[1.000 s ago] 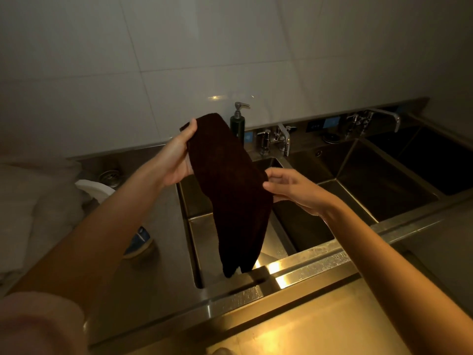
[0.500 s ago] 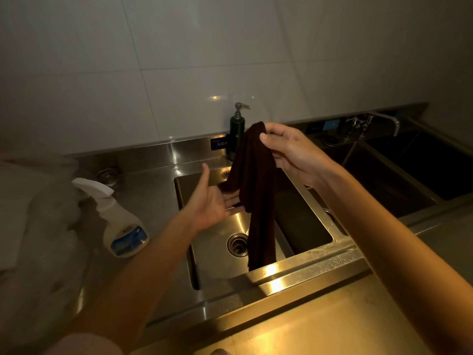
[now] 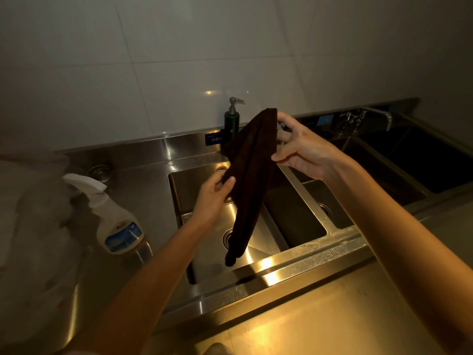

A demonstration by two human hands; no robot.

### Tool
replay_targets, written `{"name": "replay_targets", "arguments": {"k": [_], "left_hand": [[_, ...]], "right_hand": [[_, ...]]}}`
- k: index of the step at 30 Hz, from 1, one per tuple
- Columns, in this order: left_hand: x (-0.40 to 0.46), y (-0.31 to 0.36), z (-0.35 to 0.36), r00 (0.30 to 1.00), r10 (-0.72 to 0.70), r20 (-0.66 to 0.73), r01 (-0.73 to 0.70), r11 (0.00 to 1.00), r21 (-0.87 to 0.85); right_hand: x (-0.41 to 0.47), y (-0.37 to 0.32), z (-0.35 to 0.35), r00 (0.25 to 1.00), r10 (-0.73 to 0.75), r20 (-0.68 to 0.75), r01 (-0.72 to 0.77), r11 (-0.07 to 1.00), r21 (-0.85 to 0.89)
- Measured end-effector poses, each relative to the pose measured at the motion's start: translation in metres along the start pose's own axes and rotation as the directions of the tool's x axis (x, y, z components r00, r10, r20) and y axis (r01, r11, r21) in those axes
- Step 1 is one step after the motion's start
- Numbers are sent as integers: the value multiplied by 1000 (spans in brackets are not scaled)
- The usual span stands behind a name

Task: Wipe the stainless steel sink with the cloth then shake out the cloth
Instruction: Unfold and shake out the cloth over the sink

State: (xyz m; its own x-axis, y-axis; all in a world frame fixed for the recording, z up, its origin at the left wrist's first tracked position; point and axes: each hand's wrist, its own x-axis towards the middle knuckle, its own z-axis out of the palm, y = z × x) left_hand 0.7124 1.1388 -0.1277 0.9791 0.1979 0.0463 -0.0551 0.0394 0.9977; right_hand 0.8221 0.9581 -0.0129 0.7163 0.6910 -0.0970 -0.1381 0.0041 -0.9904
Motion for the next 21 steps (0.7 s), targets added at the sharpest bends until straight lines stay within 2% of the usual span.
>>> {"name": "replay_targets", "arguments": {"k": [5,10,14,17,21], "left_hand": [[10,11,-20,989,106,-106,-86,980,179],[17,32,-27,965,235,-113,-182,917,355],[21,44,-30,962,261,-83,-199,875,441],[24,47,-33,985,135,-105,-76,896,437],[22,38,-34,978,-206,-33,208,963,169]], "right_hand": [[-2,5,-3,998,43,-46,-48,994,-101],[-1,6,-2,993,105,-62,-111,989,-102],[4,3,-6,990,141,-26,-142,987,-81],[7,0,-5,991,133,24,-132,990,-55],[12,0,0,991,113,71,-114,994,1]]}}
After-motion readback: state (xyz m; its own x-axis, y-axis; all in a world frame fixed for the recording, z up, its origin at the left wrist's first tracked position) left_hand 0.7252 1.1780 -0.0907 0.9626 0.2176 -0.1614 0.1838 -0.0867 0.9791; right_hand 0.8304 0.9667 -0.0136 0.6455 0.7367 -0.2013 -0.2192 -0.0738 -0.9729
